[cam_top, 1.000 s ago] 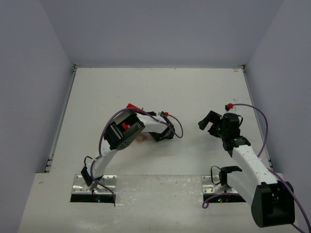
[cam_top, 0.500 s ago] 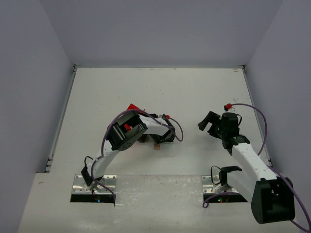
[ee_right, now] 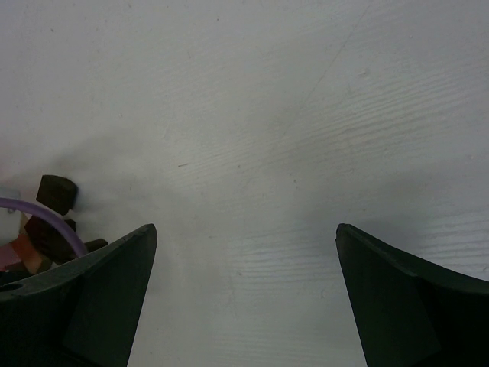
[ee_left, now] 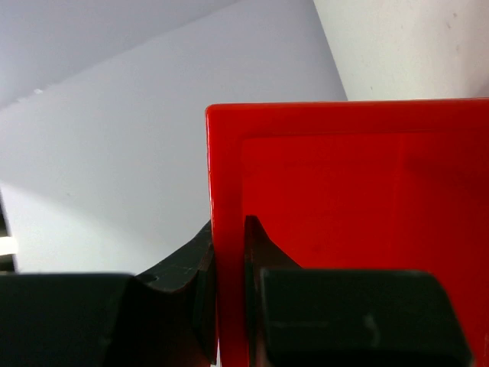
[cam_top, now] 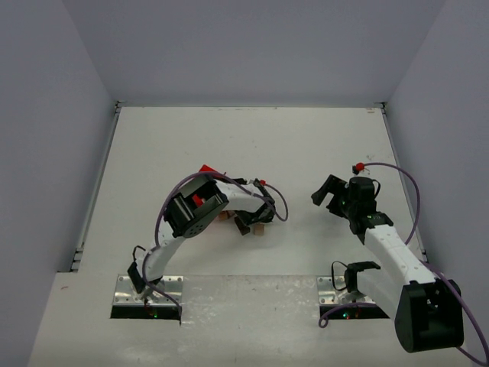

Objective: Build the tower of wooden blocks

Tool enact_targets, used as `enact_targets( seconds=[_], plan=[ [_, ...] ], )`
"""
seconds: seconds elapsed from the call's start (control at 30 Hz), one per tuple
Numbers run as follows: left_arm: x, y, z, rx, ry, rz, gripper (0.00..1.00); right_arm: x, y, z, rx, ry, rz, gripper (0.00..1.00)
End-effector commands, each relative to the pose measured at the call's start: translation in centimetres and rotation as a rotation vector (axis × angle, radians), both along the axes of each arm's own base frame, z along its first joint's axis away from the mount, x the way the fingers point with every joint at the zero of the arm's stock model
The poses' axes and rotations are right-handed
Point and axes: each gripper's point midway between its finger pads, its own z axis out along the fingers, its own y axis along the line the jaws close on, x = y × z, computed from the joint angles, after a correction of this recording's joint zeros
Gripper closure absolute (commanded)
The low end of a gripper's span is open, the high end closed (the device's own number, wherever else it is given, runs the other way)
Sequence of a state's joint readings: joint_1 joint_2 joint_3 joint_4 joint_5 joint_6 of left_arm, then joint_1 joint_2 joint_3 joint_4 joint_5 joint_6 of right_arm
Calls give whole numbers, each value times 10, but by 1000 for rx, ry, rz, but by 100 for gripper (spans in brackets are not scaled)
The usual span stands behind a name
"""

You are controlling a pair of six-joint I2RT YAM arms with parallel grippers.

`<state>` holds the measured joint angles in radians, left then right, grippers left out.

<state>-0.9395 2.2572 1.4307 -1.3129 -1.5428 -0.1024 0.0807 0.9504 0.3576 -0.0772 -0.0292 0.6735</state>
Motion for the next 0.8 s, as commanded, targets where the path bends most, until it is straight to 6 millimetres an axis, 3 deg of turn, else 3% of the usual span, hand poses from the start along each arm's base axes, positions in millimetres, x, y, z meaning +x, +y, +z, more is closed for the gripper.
enact_targets(
  seconds=[0.0,0.23,0.33,0.43,0.5,0.57,0.6,0.67,0.7,0.73,0.77],
  plan=[
    [16,19,75,-93,-235,13,100,15,-3,22,-18,-70,-9,1],
    [38,90,151,-360,-541,229,100,16,-4,23,-20,-70,-13,1],
    [60,117,165,-477,-717,311,100,15,-3,23,-15,-71,-12,1],
    [87,121,158,-572,-854,340,100,15,-3,23,-10,-70,-15,1],
    [103,116,153,-635,-906,350,100,14,-3,22,-8,-64,-18,1],
    [126,99,130,-729,-880,380,100,14,-3,22,-1,-65,-21,1],
    [134,92,130,-821,-880,397,100,13,-2,22,1,-65,-19,1],
    [159,58,106,-1235,-782,475,100,14,-1,23,5,-68,-16,1],
    [158,50,99,-1355,-717,488,100,13,-2,23,2,-62,-17,1],
    [158,41,93,-1468,-652,475,100,12,-2,22,-1,-57,-17,1],
    [175,16,98,-1624,-595,377,100,12,-2,24,-2,-61,-16,1]
  ],
)
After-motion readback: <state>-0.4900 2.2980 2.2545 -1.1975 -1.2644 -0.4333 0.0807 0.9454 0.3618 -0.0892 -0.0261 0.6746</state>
